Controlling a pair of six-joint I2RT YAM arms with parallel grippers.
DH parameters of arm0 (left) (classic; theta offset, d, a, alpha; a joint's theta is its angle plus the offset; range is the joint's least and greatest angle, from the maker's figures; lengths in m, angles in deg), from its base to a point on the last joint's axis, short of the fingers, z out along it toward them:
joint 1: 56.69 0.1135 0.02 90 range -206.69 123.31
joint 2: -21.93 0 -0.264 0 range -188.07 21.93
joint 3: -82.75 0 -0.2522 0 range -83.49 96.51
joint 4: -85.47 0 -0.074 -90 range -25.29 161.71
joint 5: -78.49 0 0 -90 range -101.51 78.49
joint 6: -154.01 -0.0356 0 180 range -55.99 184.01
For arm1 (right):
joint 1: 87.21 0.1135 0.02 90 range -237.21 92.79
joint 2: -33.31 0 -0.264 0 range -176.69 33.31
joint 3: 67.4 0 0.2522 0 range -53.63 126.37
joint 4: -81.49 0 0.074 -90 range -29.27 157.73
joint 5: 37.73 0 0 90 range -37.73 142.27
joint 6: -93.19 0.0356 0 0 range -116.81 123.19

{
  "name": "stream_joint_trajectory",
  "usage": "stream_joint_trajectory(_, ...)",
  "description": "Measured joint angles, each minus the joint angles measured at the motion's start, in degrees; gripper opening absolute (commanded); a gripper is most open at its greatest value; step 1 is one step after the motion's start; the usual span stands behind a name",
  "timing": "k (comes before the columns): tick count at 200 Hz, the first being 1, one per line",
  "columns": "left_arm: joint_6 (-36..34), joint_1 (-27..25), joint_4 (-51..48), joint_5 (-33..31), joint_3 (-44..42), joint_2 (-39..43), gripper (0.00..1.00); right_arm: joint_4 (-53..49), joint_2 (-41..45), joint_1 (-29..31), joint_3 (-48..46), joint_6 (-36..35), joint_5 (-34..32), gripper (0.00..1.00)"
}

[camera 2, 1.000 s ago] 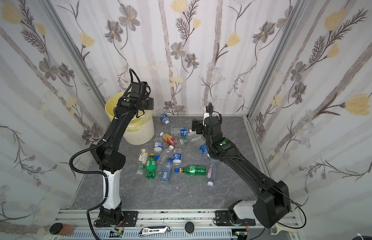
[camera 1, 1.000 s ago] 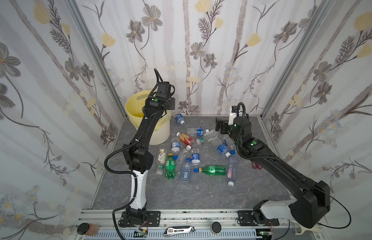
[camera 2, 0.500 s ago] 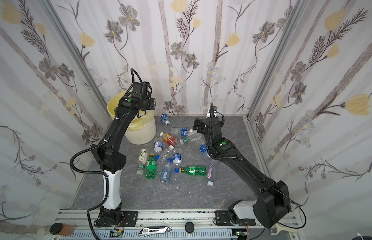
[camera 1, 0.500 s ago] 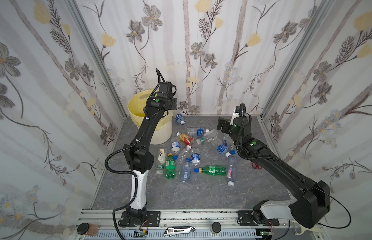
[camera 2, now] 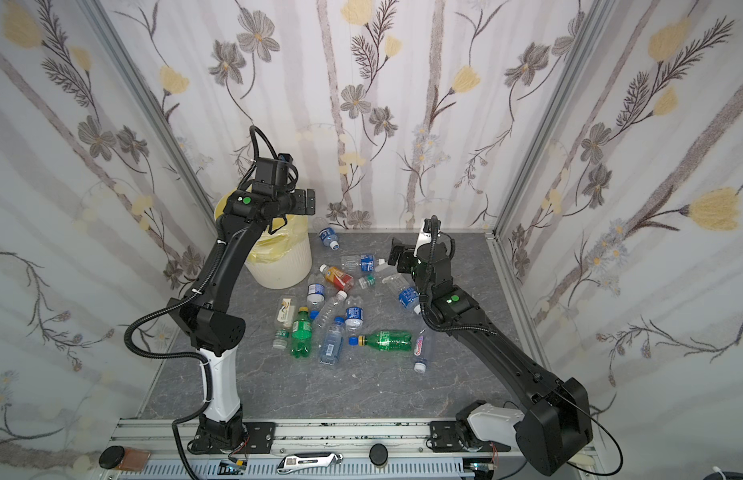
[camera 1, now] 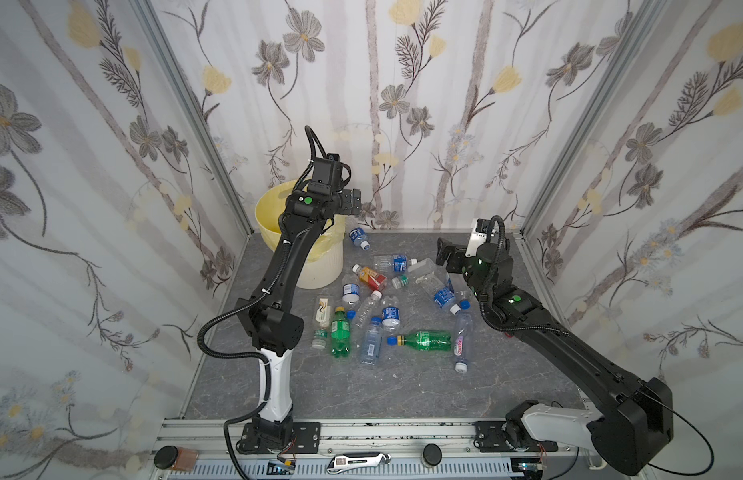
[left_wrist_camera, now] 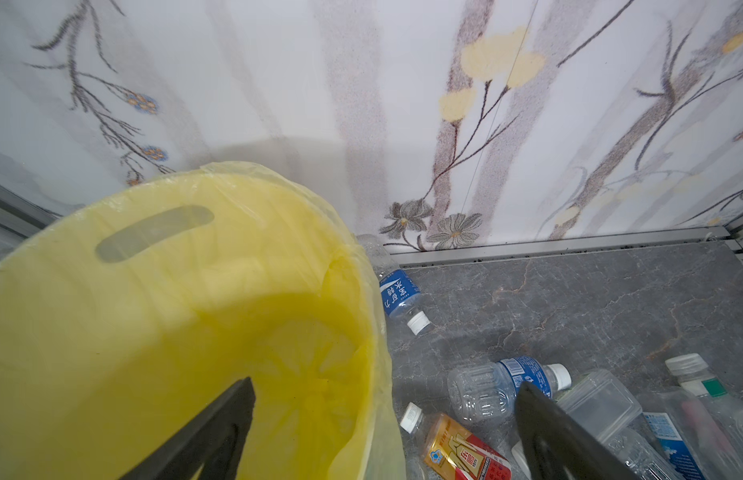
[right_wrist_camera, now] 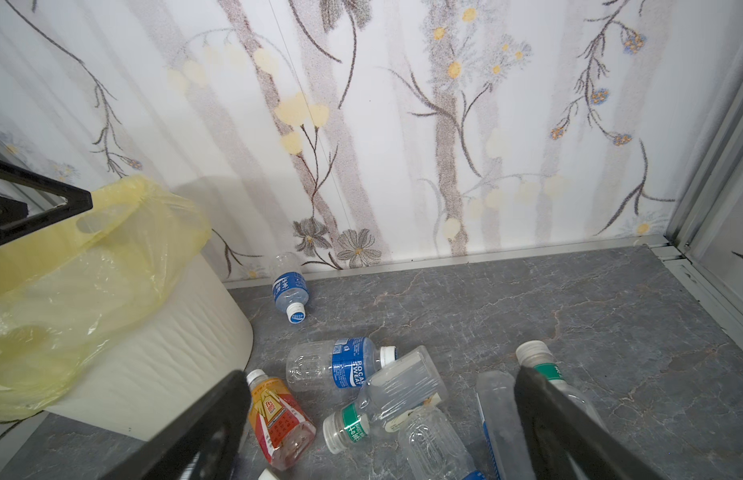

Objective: Throw the plastic bottles in the bin

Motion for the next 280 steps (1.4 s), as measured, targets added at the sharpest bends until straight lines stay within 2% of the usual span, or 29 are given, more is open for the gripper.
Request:
stream_joint_trajectory(52, -0.1, -0.2, 0.4, -6.3, -5.5, 6.9, 1.0, 0.3, 1.9, 0.1, -0.4, -0.2, 2.3, 1.0)
stream_joint_trajectory(78, 2.1, -0.2, 0.5, -9.6, -9.3, 11.4, 1.0, 0.3, 2.8, 1.1, -0.4, -0.2, 3.4, 1.0)
stream_joint_trajectory(129, 7.4, 0.5, 1.4, -12.0, -21.6, 22.8, 1.0, 0.2, 3.0, 5.6, -0.5, -1.2, 3.7, 1.0)
stream_joint_trajectory(191, 14.7, 0.5, 1.3, -2.7, -50.4, 39.7, 1.0, -1.9, 1.5, 11.6, -0.5, -2.9, 3.2, 1.0)
stream_joint_trajectory(227, 16.0, 0.5, 2.3, 2.0, -66.6, 50.4, 1.0, -3.2, 0.2, 14.9, -0.5, -3.6, 2.4, 1.0)
stream_joint_trajectory(257, 17.1, 1.2, 4.6, 4.6, -78.3, 52.2, 1.0, -3.3, -1.0, 16.4, -0.5, -4.0, 2.4, 1.0)
stream_joint_trajectory(280, 18.6, 1.7, 8.0, 6.8, -84.0, 51.8, 1.0, -3.5, -1.8, 16.7, -0.5, -4.0, 2.4, 1.0)
